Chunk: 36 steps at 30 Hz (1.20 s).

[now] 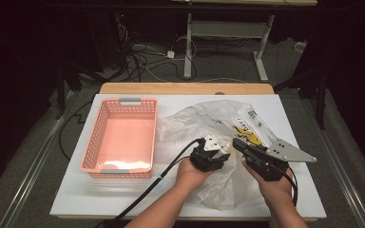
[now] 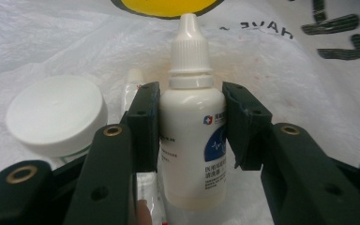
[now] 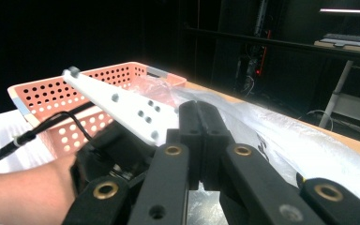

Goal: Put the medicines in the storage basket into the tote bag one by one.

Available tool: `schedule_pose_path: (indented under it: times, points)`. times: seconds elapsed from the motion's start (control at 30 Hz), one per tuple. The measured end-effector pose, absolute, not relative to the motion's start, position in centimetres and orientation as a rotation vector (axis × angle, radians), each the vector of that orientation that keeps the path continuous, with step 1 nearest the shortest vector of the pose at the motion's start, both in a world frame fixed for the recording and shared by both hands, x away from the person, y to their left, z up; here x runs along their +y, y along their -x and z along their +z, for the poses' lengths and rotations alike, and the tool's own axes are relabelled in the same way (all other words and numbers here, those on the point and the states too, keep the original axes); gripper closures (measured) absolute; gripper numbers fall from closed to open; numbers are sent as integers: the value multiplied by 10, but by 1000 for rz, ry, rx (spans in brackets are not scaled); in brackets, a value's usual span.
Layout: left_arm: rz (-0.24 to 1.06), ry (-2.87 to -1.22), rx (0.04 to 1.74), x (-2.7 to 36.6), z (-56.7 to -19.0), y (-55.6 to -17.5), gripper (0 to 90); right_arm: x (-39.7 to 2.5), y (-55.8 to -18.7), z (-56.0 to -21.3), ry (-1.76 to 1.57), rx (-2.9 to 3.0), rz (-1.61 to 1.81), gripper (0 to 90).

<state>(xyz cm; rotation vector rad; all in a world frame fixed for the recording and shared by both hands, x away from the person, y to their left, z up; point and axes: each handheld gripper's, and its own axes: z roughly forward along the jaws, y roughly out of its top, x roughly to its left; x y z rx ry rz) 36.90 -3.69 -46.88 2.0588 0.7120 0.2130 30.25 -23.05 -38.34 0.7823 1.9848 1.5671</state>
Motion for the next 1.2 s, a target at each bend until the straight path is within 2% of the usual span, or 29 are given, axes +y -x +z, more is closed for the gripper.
schedule_pose_path:
  times: [0.43,0.6,0.67,0.93,1.2]
  points:
    - [187,-2069,732,-45,-475,-374,567,-231,-303,-384,-784,1991,1565,900]
    - [168,-2073,714,-41,-471,-371,476,-231,-303,-384,-779,1989,1566,900]
    - [172,-2058,712,-38,-469,-368,467,-231,-303,-384,-786,1986,1568,900]
    - [182,-2031,710,-6,-457,-353,399,-231,-303,-383,-781,1984,1566,900]
    - [238,-2082,748,40,-458,-326,322,-231,-302,-383,-783,1988,1562,900]
